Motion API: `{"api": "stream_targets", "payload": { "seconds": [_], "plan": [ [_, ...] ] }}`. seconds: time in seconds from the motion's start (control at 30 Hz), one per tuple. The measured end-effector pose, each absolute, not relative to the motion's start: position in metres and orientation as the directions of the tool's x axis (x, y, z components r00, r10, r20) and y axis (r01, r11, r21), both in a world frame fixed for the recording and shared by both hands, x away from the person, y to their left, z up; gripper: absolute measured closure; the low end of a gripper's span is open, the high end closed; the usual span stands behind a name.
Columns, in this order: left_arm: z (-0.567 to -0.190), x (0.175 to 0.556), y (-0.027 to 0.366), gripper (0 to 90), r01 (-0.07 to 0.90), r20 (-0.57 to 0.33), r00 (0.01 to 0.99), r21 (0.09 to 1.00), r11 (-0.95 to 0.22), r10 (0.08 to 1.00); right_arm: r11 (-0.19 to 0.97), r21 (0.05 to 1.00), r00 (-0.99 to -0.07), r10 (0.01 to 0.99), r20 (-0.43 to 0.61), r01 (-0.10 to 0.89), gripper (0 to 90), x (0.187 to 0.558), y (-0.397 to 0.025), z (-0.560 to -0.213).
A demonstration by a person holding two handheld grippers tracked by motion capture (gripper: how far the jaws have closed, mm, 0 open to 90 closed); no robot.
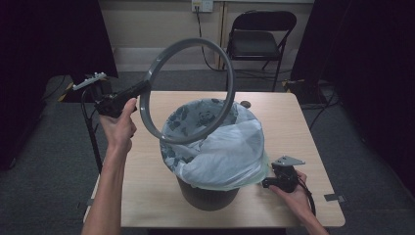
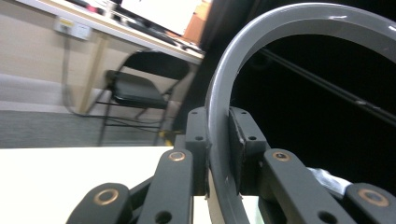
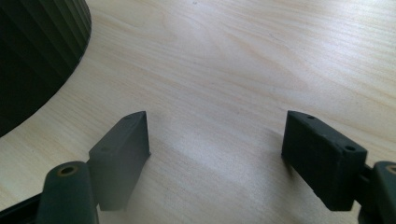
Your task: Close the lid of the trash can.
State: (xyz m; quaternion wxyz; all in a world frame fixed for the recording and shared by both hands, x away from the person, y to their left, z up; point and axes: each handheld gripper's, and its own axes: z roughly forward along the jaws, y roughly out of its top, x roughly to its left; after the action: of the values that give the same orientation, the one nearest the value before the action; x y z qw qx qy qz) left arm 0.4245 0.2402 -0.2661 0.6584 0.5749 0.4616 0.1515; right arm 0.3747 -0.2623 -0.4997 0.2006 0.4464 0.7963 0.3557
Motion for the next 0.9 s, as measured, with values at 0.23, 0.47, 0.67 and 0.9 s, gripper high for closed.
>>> {"api": "stream_targets", "payload": {
  "seconds": [0.23,0.47,0.67,0.9],
  "plan": [
    [-0.266,0.419,0.223,79.1,0.346,-0.391,0.569,0.912,0.221,0.724,0.349,0.745,-0.521,0.854,-0.002,0.569,22.2,0.375,-0.262,-0.5],
    [-0.268,0.415,0.206,79.1,0.367,-0.385,0.623,0.913,0.181,0.681,0.349,0.744,-0.521,0.853,-0.002,0.569,22.2,0.375,-0.262,-0.5],
    [-0.266,0.413,0.196,79.0,0.384,-0.353,0.635,0.916,0.115,0.687,0.349,0.744,-0.521,0.853,-0.002,0.569,22.2,0.375,-0.262,-0.5],
    [-0.266,0.413,0.192,78.1,0.389,-0.335,0.663,0.918,0.074,0.67,0.349,0.744,-0.521,0.853,-0.002,0.569,22.2,0.375,-0.262,-0.5]
  ]
}}
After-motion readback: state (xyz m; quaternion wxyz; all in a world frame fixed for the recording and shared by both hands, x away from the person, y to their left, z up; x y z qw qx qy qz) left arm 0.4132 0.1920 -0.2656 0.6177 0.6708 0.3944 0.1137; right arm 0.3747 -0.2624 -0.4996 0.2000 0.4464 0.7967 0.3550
